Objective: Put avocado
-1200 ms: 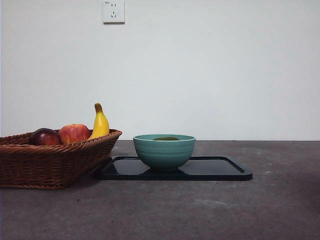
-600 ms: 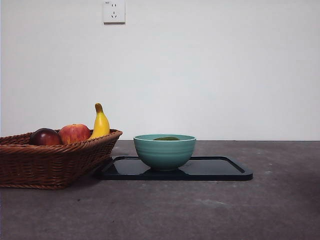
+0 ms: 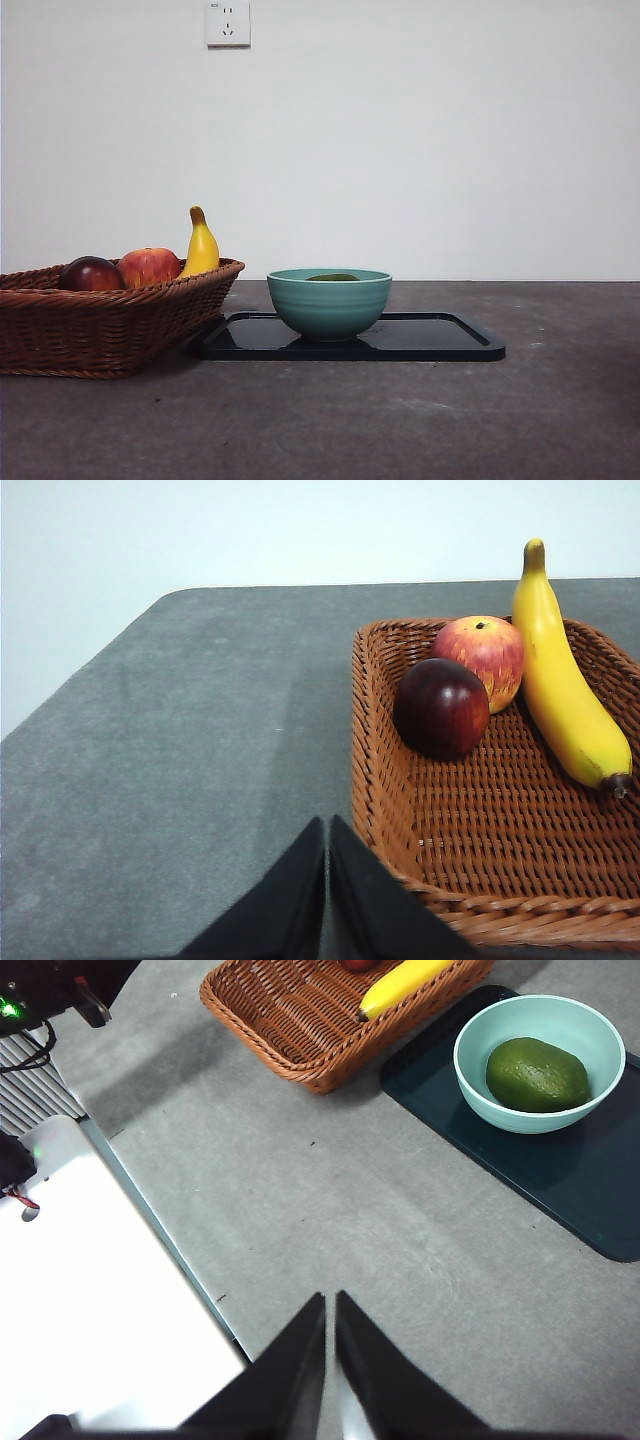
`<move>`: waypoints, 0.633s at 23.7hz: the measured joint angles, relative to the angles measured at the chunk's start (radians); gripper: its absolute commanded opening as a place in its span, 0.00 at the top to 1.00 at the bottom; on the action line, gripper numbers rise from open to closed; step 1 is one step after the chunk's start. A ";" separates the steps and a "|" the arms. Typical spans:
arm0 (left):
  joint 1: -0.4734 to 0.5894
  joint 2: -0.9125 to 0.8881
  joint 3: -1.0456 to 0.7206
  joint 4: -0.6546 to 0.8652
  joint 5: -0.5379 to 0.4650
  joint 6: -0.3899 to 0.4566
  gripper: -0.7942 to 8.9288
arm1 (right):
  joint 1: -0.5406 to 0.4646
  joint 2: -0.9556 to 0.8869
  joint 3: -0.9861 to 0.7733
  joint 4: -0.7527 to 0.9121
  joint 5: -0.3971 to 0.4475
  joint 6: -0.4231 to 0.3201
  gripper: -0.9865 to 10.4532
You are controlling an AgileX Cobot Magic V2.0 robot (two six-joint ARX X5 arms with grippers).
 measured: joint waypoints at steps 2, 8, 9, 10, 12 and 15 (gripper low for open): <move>0.000 0.000 0.000 0.000 0.000 0.000 0.91 | 0.000 0.000 0.000 0.000 0.000 0.000 0.91; 0.000 0.000 0.000 0.000 0.000 0.000 0.91 | -0.254 -0.086 -0.035 0.130 -0.002 -0.067 0.91; 0.000 0.000 0.000 0.000 0.000 0.000 0.91 | -0.321 -0.116 -0.060 0.172 0.000 -0.069 0.91; 0.000 0.000 0.000 0.000 0.000 0.000 0.91 | -0.402 -0.158 -0.103 0.225 0.000 -0.073 0.91; 0.000 0.000 0.000 0.000 0.000 0.000 0.91 | -0.538 -0.245 -0.204 0.335 0.000 -0.089 0.91; 0.000 0.000 0.000 0.000 0.000 0.000 0.91 | -0.690 -0.370 -0.378 0.509 0.002 -0.107 0.91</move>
